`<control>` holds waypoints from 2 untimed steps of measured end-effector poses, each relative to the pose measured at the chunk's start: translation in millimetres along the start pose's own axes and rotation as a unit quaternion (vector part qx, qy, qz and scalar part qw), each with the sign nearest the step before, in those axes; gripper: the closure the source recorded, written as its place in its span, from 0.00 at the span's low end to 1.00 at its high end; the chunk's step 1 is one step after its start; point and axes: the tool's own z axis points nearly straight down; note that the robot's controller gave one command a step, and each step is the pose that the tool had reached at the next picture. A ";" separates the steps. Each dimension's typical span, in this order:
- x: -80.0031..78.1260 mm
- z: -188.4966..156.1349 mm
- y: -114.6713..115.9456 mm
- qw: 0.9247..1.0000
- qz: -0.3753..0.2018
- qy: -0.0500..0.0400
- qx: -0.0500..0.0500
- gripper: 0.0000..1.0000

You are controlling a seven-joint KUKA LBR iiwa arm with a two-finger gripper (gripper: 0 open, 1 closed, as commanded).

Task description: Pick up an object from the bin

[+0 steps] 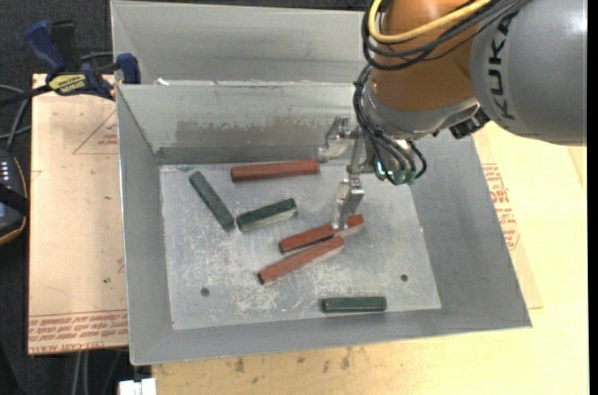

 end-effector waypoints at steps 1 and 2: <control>-1.5 -4.2 -0.2 1.000 0.001 -0.004 0.000 0.00; 1.1 44.4 0.5 1.000 -0.030 -0.007 0.000 0.00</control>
Offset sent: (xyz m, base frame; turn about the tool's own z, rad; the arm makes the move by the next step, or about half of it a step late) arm -0.0113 0.0002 -0.1501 -0.1856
